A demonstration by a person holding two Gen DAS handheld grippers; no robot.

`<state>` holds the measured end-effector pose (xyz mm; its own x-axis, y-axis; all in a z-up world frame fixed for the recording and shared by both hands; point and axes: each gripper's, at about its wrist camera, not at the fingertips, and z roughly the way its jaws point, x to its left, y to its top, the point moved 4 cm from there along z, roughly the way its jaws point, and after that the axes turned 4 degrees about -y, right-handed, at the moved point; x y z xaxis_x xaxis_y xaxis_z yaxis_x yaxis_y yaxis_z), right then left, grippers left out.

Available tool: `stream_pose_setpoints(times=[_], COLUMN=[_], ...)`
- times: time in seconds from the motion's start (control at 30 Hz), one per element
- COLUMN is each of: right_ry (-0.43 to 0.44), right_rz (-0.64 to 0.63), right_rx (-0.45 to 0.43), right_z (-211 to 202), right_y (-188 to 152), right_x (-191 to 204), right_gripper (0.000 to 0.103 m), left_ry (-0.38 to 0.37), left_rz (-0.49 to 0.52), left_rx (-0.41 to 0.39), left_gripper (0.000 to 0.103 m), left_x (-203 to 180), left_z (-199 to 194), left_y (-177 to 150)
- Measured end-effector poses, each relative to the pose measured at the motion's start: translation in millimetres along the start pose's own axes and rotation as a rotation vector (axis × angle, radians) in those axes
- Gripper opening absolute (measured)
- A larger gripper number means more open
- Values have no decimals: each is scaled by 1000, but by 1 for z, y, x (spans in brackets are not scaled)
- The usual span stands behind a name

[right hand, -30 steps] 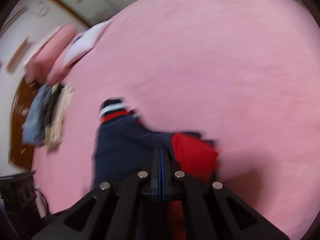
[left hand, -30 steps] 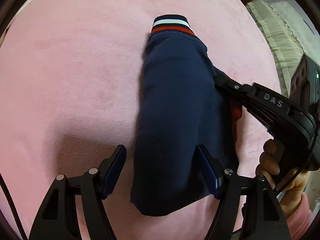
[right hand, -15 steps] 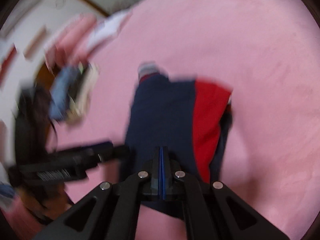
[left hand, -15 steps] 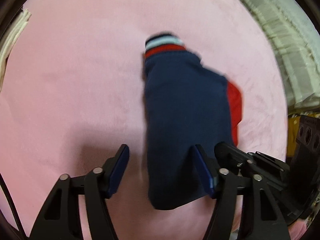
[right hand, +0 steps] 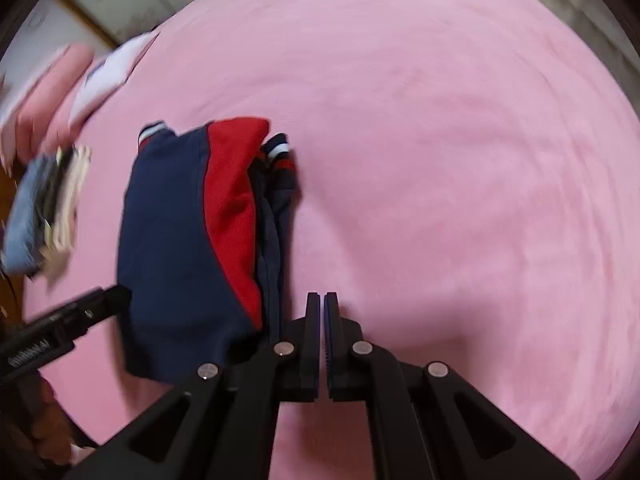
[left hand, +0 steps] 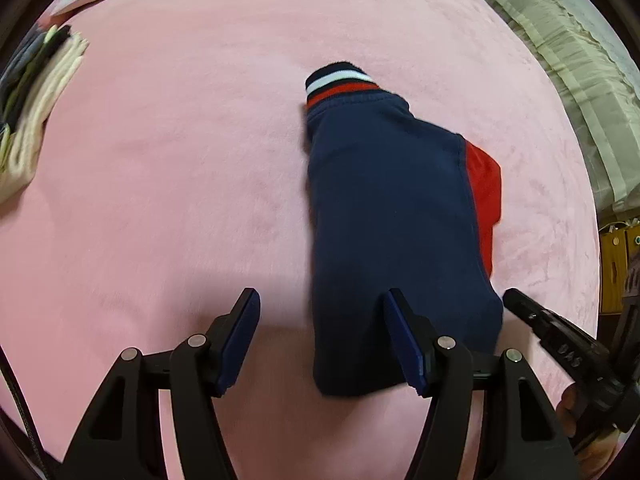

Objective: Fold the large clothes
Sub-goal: 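Open both grippers and withdraw them from the folded jacket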

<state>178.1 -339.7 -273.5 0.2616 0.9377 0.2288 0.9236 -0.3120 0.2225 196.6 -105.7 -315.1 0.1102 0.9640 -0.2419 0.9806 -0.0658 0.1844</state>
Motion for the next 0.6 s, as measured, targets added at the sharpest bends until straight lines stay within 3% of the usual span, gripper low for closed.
stream_pose_setpoints(times=[0.23, 0.27, 0.33, 0.37, 0.6], right_ry=[-33, -27, -21, -29, -73], right_rz=[21, 13, -12, -39, -120], right_rx=[92, 113, 121, 104, 38], right_z=[-17, -19, -22, -28, -49], right_y=[-23, -27, -32, -33, -24], right_x=[15, 23, 36, 45, 60], right_gripper=[5, 9, 37, 43, 56], left_ry=[62, 66, 70, 75, 117], left_rz=[12, 4, -7, -15, -37], left_rx=[24, 28, 35, 35, -8], left_gripper=[78, 81, 84, 85, 90], left_x=[-8, -9, -10, -9, -2], left_z=[-24, -27, -30, -34, -54], left_y=[-21, -24, -27, -27, -23])
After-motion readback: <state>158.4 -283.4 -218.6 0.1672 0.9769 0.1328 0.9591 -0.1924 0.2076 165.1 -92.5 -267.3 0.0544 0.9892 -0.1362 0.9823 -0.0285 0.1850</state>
